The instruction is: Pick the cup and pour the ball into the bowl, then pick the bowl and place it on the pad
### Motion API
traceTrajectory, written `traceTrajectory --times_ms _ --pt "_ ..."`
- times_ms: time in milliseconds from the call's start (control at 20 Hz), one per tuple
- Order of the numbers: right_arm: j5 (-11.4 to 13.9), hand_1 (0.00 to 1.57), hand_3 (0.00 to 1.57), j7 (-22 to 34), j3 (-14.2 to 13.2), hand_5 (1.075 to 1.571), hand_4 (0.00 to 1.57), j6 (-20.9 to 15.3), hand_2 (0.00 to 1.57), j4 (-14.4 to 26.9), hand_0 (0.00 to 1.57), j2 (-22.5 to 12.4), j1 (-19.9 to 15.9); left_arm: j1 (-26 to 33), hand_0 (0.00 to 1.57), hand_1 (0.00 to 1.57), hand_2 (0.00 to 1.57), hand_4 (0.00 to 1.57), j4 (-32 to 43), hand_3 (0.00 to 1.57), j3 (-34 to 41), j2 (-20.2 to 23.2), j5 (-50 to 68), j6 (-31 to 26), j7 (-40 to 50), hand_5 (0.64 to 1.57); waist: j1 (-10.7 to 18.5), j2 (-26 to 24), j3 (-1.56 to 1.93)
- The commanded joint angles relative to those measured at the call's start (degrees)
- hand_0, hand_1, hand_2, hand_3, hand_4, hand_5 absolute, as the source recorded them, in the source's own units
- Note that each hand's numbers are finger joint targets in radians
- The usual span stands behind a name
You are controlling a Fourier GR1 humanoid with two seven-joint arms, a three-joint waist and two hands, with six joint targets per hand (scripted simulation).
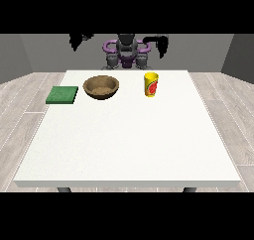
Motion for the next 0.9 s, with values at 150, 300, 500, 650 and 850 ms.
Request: traceTrajectory --times_ms 150,300,500,650,850 --pt "-6.0 0.0 0.0 -5.5 -6.6 1.547 0.68 6.5 0.0 2.3 0.0 -5.0 -1.8 1.1 0.0 0.0 0.0 0.41 13.5 0.0 4.4 1.3 0.8 -3.3 -17.5 1.484 -2.8 7.0 -0.02" --pt "-4.6 0.0 0.0 -8.3 -6.1 1.555 0.68 6.3 0.0 6.5 0.0 -3.9 -3.6 -5.1 0.0 0.0 0.0 0.25 20.3 0.0 6.2 2.6 1.7 -4.8 -17.3 1.475 -1.7 7.6 0.0" --pt "-6.7 0.0 0.0 -10.6 -9.5 1.558 0.66 10.1 0.0 12.0 0.0 -6.4 -1.7 -4.7 0.0 0.0 0.0 0.0 28.4 0.0 5.3 0.7 -0.8 -3.4 -22.7 1.442 -1.5 4.3 0.01" --pt "-5.9 0.0 0.0 -8.6 -10.6 1.559 0.66 7.8 0.0 14.7 0.0 -6.9 -4.1 -8.6 0.0 0.0 0.0 0.11 34.5 0.0 7.6 2.8 1.1 -6.4 -23.2 1.436 -0.3 3.1 0.0" --pt "-6.4 0.0 0.0 -11.9 -10.8 1.562 0.67 10.5 0.0 17.5 0.0 -7.2 -3.8 -10.1 0.0 0.0 0.0 0.2 42.7 0.0 8.3 0.9 0.6 -5.2 -29.4 1.429 -1.0 3.2 0.0"
